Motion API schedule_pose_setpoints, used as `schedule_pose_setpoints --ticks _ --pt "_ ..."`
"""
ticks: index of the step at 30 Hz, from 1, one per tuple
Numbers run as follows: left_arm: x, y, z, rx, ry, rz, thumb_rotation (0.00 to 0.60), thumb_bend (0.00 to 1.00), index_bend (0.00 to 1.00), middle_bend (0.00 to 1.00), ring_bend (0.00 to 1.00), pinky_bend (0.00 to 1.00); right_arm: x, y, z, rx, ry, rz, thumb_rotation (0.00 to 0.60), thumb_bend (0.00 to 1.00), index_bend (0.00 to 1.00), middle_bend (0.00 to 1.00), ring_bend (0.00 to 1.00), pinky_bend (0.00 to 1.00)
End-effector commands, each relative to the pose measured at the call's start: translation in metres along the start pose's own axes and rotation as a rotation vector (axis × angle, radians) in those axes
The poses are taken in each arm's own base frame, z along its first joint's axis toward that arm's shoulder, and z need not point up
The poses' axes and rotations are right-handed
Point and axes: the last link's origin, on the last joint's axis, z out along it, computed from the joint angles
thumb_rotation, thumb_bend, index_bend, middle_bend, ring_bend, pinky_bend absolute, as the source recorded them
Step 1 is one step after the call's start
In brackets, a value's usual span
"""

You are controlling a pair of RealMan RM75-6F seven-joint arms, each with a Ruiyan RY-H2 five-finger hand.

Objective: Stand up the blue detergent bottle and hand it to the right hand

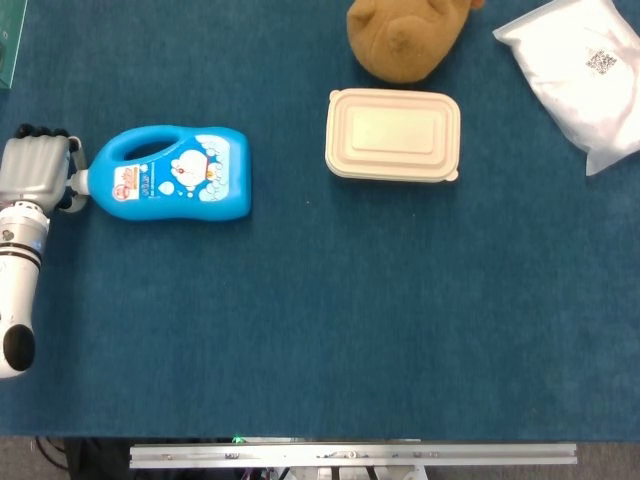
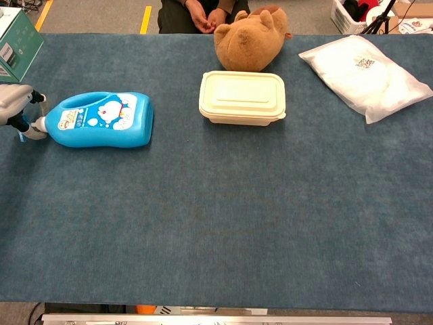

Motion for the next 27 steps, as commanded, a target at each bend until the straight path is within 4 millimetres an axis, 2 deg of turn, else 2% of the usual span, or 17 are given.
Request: schedule_pose_setpoints --ticks 1,14,27 --pt "0.009 0.000 -0.007 -0.047 0.038 0.002 0.600 0.34 0.65 0.33 0.24 0.14 0.000 0.000 -0.001 0.001 0.002 0.001 0.600 0.12 0.06 0.21 0.11 0.26" --pt "0.054 0.003 -0.041 -0.287 0.247 0.121 0.600 0.34 0.66 0.36 0.26 0.14 -0.002 -0.005 -0.001 0.017 0.000 0.001 0.600 0.11 0.06 0.21 0.11 0.26" --pt "0.084 0.017 -0.076 -0.506 0.483 0.270 0.600 0.34 0.67 0.36 0.26 0.15 -0.004 -0.006 -0.003 0.019 -0.001 0.003 0.600 0.11 0.06 0.21 0.11 0.26"
